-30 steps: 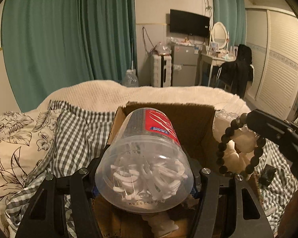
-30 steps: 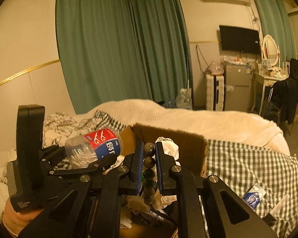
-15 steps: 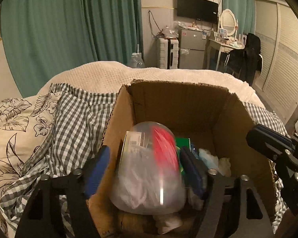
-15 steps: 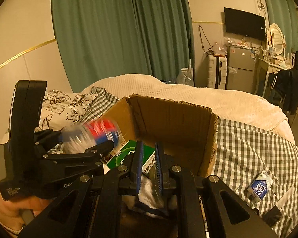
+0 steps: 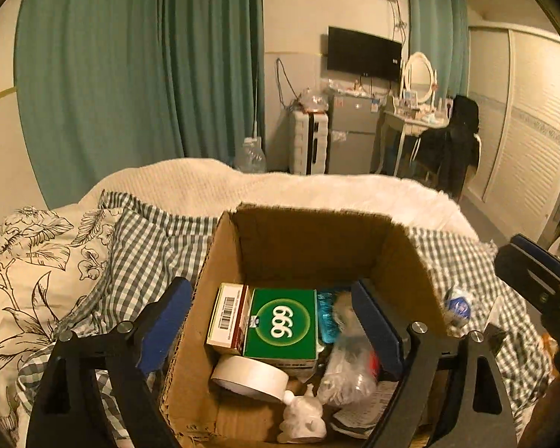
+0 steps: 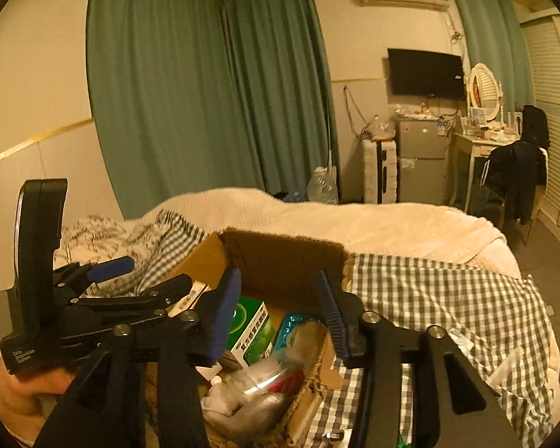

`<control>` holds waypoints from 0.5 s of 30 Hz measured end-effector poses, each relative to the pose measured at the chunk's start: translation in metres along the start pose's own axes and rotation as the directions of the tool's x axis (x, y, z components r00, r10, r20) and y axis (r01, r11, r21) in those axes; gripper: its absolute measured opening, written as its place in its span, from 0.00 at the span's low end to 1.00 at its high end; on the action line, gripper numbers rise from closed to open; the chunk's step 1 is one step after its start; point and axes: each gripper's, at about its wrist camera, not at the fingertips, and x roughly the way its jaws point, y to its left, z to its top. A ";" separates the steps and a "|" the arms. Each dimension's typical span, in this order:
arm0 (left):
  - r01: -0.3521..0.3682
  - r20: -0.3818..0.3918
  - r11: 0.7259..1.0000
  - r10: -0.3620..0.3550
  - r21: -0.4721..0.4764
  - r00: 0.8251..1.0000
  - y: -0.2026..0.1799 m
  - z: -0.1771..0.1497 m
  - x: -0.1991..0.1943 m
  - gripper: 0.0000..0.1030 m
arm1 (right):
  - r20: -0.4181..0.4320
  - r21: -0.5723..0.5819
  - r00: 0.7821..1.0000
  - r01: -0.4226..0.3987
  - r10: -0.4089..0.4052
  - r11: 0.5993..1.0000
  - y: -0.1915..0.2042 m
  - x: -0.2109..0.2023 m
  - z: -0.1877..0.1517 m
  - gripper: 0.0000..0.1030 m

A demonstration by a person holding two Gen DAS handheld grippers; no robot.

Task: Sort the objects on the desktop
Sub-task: 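Open both tools to drop the swab jar and bracelet into the box, then withdraw both tools from the box toward the items on the bed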

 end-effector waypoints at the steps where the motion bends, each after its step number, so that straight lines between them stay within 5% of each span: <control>1: 0.005 0.006 1.000 -0.005 -0.004 1.000 0.000 0.000 -0.003 0.89 | 0.011 0.005 1.000 0.001 -0.001 1.000 -0.002 -0.005 0.002 0.49; 15: 0.044 0.149 0.999 -0.044 -0.002 0.988 -0.040 0.007 -0.065 1.00 | 0.089 0.046 0.991 0.092 -0.096 0.995 -0.032 -0.072 0.014 0.65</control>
